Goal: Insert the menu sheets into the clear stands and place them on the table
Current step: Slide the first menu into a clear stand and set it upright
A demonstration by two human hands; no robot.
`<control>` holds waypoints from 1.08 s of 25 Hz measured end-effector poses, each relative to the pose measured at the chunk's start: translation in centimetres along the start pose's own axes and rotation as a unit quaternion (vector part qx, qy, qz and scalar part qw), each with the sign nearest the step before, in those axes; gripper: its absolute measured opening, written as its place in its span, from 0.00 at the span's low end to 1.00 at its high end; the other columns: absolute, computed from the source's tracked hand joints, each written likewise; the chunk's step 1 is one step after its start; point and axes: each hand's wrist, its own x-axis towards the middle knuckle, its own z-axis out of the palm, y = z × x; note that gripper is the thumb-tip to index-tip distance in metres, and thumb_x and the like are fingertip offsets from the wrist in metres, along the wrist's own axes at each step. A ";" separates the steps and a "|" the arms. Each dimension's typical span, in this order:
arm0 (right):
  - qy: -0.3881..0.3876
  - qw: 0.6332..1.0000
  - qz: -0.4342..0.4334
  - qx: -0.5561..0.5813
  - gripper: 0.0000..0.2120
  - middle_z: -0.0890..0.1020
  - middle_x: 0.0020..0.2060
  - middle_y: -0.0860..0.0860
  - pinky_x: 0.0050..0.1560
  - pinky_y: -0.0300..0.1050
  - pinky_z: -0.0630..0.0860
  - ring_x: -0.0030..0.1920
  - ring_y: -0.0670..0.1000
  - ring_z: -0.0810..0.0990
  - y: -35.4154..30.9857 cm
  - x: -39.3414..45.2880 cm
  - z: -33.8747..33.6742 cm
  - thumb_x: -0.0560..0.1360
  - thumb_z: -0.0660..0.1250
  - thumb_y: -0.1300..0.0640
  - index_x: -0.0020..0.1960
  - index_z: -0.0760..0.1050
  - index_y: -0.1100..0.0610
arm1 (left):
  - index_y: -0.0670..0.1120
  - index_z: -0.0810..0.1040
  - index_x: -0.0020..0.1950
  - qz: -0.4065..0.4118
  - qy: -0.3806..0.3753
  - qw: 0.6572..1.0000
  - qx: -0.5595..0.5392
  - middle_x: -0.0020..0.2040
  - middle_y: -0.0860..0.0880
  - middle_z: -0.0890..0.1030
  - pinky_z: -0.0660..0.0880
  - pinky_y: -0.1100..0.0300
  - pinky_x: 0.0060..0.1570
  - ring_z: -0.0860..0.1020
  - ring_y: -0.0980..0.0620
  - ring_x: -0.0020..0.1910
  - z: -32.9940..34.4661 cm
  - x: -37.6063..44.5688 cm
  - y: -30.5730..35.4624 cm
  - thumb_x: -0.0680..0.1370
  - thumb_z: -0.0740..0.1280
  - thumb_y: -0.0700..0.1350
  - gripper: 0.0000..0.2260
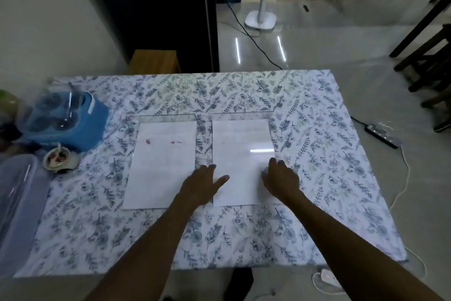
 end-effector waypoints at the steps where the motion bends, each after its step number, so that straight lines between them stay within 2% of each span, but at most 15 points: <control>1: 0.027 0.999 0.045 0.007 0.24 0.77 0.59 0.60 0.51 0.56 0.78 0.55 0.64 0.80 0.5 -0.7 0.6 0.80 0.61 0.45 0.68 0.66 0.60 | 0.48 0.67 0.76 -0.011 0.004 0.999 -0.031 0.70 0.42 0.73 0.71 0.47 0.66 0.73 0.41 0.69 0.7 -0.1 0.1 0.78 0.57 0.69 0.34; 3: 0.064 0.992 0.100 0.041 0.26 0.76 0.58 0.62 0.49 0.57 0.79 0.55 0.65 0.79 1.2 -1.9 2.1 0.79 0.64 0.43 0.67 0.66 0.61 | 0.47 0.69 0.75 -0.052 0.016 0.992 -0.113 0.70 0.42 0.72 0.71 0.49 0.66 0.73 0.42 0.68 2.1 -0.6 0.4 0.77 0.64 0.65 0.32; 6: 0.086 0.990 0.098 0.051 0.27 0.77 0.56 0.65 0.47 0.57 0.79 0.51 0.66 0.80 0.9 -2.8 3.4 0.77 0.68 0.46 0.66 0.67 0.63 | 0.47 0.71 0.73 -0.103 0.042 0.975 -0.192 0.68 0.43 0.73 0.73 0.50 0.65 0.76 0.43 0.65 3.2 -1.2 1.1 0.75 0.71 0.60 0.30; 10: 0.075 0.981 0.132 0.118 0.27 0.77 0.57 0.65 0.53 0.56 0.77 0.55 0.66 0.79 0.5 -3.1 3.3 0.76 0.69 0.48 0.67 0.66 0.63 | 0.49 0.73 0.71 -0.137 0.069 0.956 -0.252 0.65 0.45 0.79 0.75 0.51 0.62 0.79 0.45 0.62 3.2 -1.5 1.5 0.72 0.75 0.55 0.30; 12: 0.077 0.968 0.148 0.189 0.25 0.77 0.56 0.64 0.55 0.55 0.76 0.56 0.65 0.78 0.9 -3.3 3.3 0.74 0.71 0.50 0.65 0.68 0.61 | 0.49 0.74 0.70 -0.142 0.080 0.947 -0.277 0.64 0.46 0.81 0.76 0.52 0.61 0.80 0.46 0.61 3.3 -1.9 1.6 0.72 0.77 0.52 0.29; 16: 0.068 0.933 0.165 0.311 0.16 0.81 0.51 0.58 0.49 0.50 0.75 0.49 0.58 0.80 2.3 -3.5 3.2 0.73 0.71 0.53 0.56 0.71 0.58 | 0.48 0.75 0.69 -0.146 0.087 0.932 -0.319 0.64 0.47 0.81 0.76 0.55 0.60 0.81 0.47 0.61 4.0 -2.3 1.2 0.72 0.78 0.49 0.27; 18: 0.069 0.926 0.148 0.340 0.13 0.81 0.50 0.54 0.48 0.47 0.73 0.48 0.54 0.79 2.8 -4.2 3.3 0.74 0.71 0.54 0.56 0.73 0.56 | 0.45 0.74 0.70 -0.150 0.086 0.917 -0.359 0.65 0.45 0.81 0.77 0.54 0.60 0.81 0.47 0.60 4.8 -2.7 0.7 0.72 0.78 0.48 0.28; 21: 0.073 0.913 0.139 0.377 0.13 0.82 0.50 0.54 0.50 0.47 0.74 0.50 0.55 0.80 3.6 -4.9 3.5 0.74 0.71 0.57 0.57 0.74 0.57 | 0.42 0.72 0.72 -0.154 0.090 0.901 -0.395 0.67 0.45 0.78 0.73 0.59 0.58 0.78 0.47 0.63 5.8 -3.5 0.2 0.74 0.77 0.44 0.28; 23: 0.076 0.930 0.116 0.340 0.15 0.82 0.51 0.56 0.51 0.49 0.77 0.52 0.57 0.81 4.0 -5.2 3.9 0.74 0.72 0.57 0.58 0.74 0.58 | 0.41 0.71 0.72 -0.158 0.100 0.894 -0.407 0.66 0.44 0.77 0.73 0.59 0.59 0.78 0.47 0.63 6.3 -3.7 0.0 0.73 0.77 0.41 0.29; 25: 0.051 0.964 0.081 0.248 0.25 0.81 0.54 0.59 0.53 0.53 0.79 0.55 0.60 0.80 3.8 -5.5 4.4 0.71 0.76 0.50 0.62 0.72 0.59 | 0.41 0.73 0.71 -0.173 0.123 0.898 -0.387 0.64 0.42 0.77 0.76 0.56 0.58 0.79 0.46 0.60 6.7 -3.9 0.4 0.71 0.79 0.41 0.30; 27: 0.018 0.976 0.086 0.202 0.34 0.79 0.56 0.60 0.54 0.55 0.79 0.58 0.61 0.78 3.3 -5.9 4.4 0.68 0.77 0.42 0.66 0.70 0.59 | 0.42 0.74 0.68 -0.189 0.137 0.913 -0.334 0.62 0.41 0.74 0.77 0.55 0.55 0.79 0.44 0.56 6.9 -4.1 1.0 0.69 0.80 0.41 0.29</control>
